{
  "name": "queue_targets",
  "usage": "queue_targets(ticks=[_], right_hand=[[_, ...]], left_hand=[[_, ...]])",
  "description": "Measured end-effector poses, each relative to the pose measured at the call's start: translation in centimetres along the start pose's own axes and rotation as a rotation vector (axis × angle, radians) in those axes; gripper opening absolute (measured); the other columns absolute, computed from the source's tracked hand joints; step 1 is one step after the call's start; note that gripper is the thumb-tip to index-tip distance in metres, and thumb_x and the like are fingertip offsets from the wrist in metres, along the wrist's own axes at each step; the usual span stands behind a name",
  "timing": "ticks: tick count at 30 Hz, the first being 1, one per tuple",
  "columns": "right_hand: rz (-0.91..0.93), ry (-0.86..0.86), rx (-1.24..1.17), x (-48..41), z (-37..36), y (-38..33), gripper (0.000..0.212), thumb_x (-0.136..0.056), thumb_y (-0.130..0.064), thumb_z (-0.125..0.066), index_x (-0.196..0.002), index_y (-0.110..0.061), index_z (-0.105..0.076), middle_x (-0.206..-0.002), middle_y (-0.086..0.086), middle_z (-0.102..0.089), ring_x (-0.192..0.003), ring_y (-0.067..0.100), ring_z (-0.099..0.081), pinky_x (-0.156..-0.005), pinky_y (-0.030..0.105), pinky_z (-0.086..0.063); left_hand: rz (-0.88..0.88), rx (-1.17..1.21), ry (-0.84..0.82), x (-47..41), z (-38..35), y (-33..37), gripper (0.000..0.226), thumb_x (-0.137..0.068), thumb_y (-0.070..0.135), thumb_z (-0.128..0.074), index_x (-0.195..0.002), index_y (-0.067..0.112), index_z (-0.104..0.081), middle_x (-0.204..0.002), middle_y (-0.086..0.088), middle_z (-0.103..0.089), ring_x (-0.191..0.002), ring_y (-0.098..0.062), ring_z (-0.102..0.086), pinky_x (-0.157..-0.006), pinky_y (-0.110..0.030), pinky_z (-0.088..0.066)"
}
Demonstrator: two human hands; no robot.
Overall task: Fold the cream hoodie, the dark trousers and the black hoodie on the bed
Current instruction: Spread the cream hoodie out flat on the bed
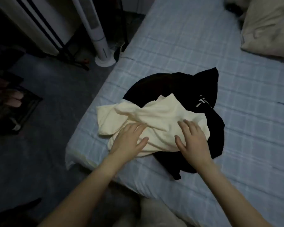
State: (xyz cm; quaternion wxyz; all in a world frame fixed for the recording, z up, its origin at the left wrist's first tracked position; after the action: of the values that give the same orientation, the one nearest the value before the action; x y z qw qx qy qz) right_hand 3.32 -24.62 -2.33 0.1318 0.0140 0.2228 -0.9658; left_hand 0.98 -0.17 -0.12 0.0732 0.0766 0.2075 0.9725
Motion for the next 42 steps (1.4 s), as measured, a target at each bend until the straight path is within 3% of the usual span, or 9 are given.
queue_targets(ticks=[7, 12, 14, 17, 21, 26, 34, 38, 42], right_hand=[[-0.228, -0.195, 0.198, -7.5, -3.3, 9.5, 0.079, -0.082, -0.075, -0.035, -0.150, -0.036, -0.039, -0.157, 0.010, -0.035, -0.143, 0.044, -0.027, -0.112, 0.065, -0.020], [-0.398, -0.398, -0.022, -7.6, -7.9, 15.0, 0.088, -0.066, -0.095, -0.040, -0.144, -0.066, -0.012, -0.165, 0.001, -0.008, -0.143, 0.044, -0.020, -0.112, 0.058, -0.026], [-0.409, -0.457, -0.121, -6.6, -9.8, 15.3, 0.088, -0.066, -0.092, -0.049, -0.142, -0.070, -0.011, -0.164, 0.000, -0.006, -0.141, 0.043, -0.025, -0.113, 0.053, -0.029], [-0.415, -0.443, -0.191, -5.7, -11.7, 14.7, 0.085, -0.073, -0.070, -0.069, -0.144, -0.064, -0.022, -0.160, 0.004, -0.014, -0.137, 0.040, -0.031, -0.113, 0.048, -0.032], [-0.452, -0.281, -0.395, -5.1, -11.6, 13.5, 0.066, -0.079, -0.034, -0.079, -0.137, -0.045, -0.050, -0.134, 0.000, -0.037, -0.120, 0.015, -0.046, -0.101, 0.027, -0.039], [-0.382, -0.152, -0.546, -4.5, -8.6, 9.6, 0.055, -0.079, -0.022, -0.082, -0.129, -0.034, -0.062, -0.116, -0.007, -0.049, -0.108, -0.011, -0.046, -0.091, -0.001, -0.032], [-0.265, -0.009, -0.623, -1.8, -0.3, 0.9, 0.048, -0.076, -0.023, -0.085, -0.119, -0.036, -0.068, -0.115, -0.017, -0.054, -0.109, -0.007, -0.052, -0.087, 0.000, -0.035], [-0.228, 0.098, -0.672, 0.5, 5.0, -4.6, 0.043, -0.074, -0.025, -0.086, -0.111, -0.040, -0.071, -0.115, -0.016, -0.060, -0.108, -0.006, -0.056, -0.084, 0.001, -0.038], [-0.221, 0.233, -0.728, 4.1, 10.0, -9.5, 0.041, -0.073, -0.027, -0.087, -0.102, -0.051, -0.071, -0.113, -0.018, -0.067, -0.106, -0.005, -0.060, -0.087, 0.011, -0.043]], left_hand=[[-0.018, -0.094, -0.134, -15.1, -6.1, -4.2, 0.081, -0.086, 0.059, -0.062, -0.154, 0.040, -0.022, -0.163, -0.008, -0.016, -0.148, -0.030, -0.014, -0.120, -0.044, -0.011], [0.117, -0.134, -0.407, -20.2, -10.7, -8.6, 0.103, -0.072, 0.069, -0.067, -0.147, 0.060, 0.004, -0.165, -0.006, 0.006, -0.146, -0.042, -0.012, -0.119, -0.053, -0.013], [0.138, -0.082, -0.493, -20.1, -12.3, -9.7, 0.103, -0.074, 0.066, -0.069, -0.145, 0.063, 0.005, -0.165, -0.003, 0.008, -0.141, -0.044, -0.024, -0.115, -0.052, -0.027], [0.102, 0.012, -0.516, -19.7, -13.5, -10.6, 0.092, -0.083, 0.057, -0.067, -0.149, 0.059, -0.002, -0.164, 0.002, -0.005, -0.139, -0.040, -0.030, -0.115, -0.048, -0.028], [0.079, 0.241, -0.481, -18.9, -12.3, -11.2, 0.072, -0.088, 0.045, -0.067, -0.147, 0.055, -0.026, -0.144, 0.010, -0.040, -0.123, -0.016, -0.050, -0.097, -0.027, -0.040], [0.145, 0.444, -0.401, -15.7, -8.3, -10.1, 0.055, -0.084, 0.046, -0.070, -0.132, 0.060, -0.046, -0.126, 0.037, -0.053, -0.117, 0.010, -0.051, -0.095, -0.016, -0.037], [0.130, 0.658, -0.081, -6.6, 2.0, -7.0, 0.051, -0.077, 0.031, -0.082, -0.114, 0.055, -0.059, -0.112, 0.039, -0.063, -0.107, 0.017, -0.056, -0.086, -0.003, -0.041], [0.020, 0.716, 0.056, -1.9, 8.4, -4.4, 0.053, -0.079, 0.014, -0.082, -0.111, 0.050, -0.060, -0.106, 0.043, -0.062, -0.100, 0.020, -0.057, -0.078, 0.001, -0.040], [-0.102, 0.784, 0.123, 2.5, 13.6, -1.8, 0.051, -0.079, 0.019, -0.082, -0.113, 0.051, -0.061, -0.109, 0.040, -0.063, -0.103, 0.016, -0.058, -0.079, -0.001, -0.042]])
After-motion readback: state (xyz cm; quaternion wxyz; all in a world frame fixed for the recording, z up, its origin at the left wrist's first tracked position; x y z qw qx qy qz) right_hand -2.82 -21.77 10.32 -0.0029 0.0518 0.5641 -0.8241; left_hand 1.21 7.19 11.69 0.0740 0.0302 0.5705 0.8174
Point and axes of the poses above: each hand's wrist, its own x-axis away from the middle knuckle, its own z-axis out of the back of the hand, y = z × x, the point moved 1 cm from there along -x, towards the middle knuckle
